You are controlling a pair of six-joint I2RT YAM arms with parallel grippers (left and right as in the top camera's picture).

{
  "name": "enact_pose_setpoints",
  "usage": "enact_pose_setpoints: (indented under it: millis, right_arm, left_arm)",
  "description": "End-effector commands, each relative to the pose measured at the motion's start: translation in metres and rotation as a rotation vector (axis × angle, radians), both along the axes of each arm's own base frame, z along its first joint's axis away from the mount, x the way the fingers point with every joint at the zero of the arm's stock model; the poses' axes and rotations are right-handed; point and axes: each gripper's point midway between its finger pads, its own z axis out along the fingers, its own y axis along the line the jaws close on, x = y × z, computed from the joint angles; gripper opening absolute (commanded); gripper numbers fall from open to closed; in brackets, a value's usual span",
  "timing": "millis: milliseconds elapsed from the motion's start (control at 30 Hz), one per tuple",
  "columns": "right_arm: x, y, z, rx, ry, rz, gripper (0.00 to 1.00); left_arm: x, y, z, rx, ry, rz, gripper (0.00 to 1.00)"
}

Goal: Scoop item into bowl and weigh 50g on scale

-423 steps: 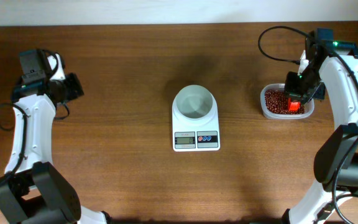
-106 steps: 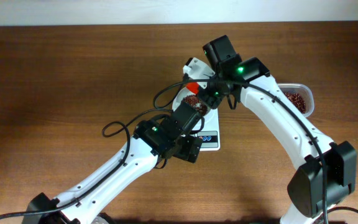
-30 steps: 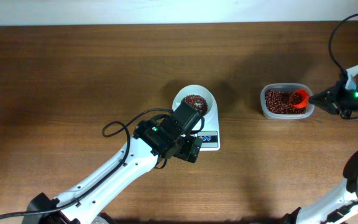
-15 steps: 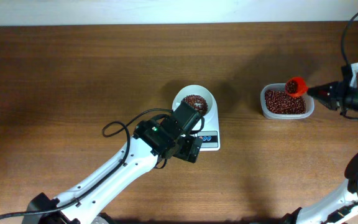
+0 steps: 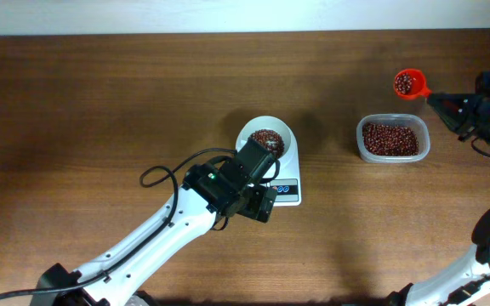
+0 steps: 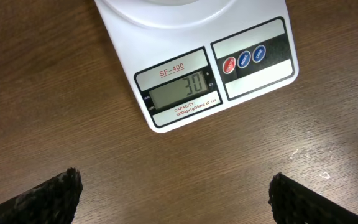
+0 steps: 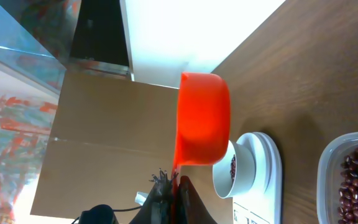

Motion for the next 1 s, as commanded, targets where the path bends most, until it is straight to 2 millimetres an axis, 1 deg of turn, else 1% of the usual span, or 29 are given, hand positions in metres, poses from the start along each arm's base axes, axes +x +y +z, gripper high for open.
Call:
enact_pose_setpoints:
  millis: [0,67,200,300,333,400,433,600,700,767,867,967]
  right_arm:
    - [0.001,0.011,-0.012,-0.030,0.034,0.033,0.04]
    - [0.002,0.022,-0.018,-0.057,0.051,0.065,0.04]
    - [0.005,0.060,-0.018,-0.061,0.045,0.159,0.04]
    - [0.005,0.098,-0.019,-0.078,0.029,0.253,0.04]
    - [0.004,0.115,-0.022,-0.096,0.026,0.297,0.04]
    - [0.002,0.140,-0.027,-0.130,0.019,0.363,0.04]
    - [-0.001,0.158,-0.032,-0.168,0.014,0.412,0.04]
    - [-0.016,0.217,-0.056,-0.326,-0.007,0.582,0.04]
    - [-0.022,0.237,-0.070,-0.428,-0.014,0.644,0.04]
    - [-0.022,0.244,-0.071,-0.491,-0.031,0.667,0.04]
    - [-0.015,0.249,-0.061,-0.595,-0.077,0.674,0.04]
    - [-0.009,0.248,-0.052,-0.758,-0.098,0.675,0.04]
  left_arm:
    - [-0.001,0.003,-0.004,0.023,-0.003,-0.011,0.99]
    - [-0.001,0.003,-0.004,0.023,-0.003,-0.011,0.99]
    - [-0.001,0.003,-0.004,0.023,-0.003,-0.011,0.99]
    - [-0.001,0.003,-0.004,0.023,-0.003,-0.011,0.99]
    - [-0.001,0.003,-0.004,0.023,-0.003,-0.011,0.99]
    - [-0.001,0.003,-0.004,0.023,-0.003,-0.011,0.99]
    - [-0.001,0.003,-0.004,0.023,-0.003,-0.011,0.99]
    - [-0.001,0.003,-0.004,0.023,-0.003,-0.011,0.99]
    - [-0.001,0.003,-0.004,0.023,-0.003,-0.011,0.99]
    - [-0.001,0.003,-0.004,0.023,-0.003,-0.011,0.99]
    - [-0.001,0.003,-0.004,0.023,-0.003,-0.011,0.99]
    - [-0.001,0.003,-0.004,0.023,-0.003,-0.011,0.99]
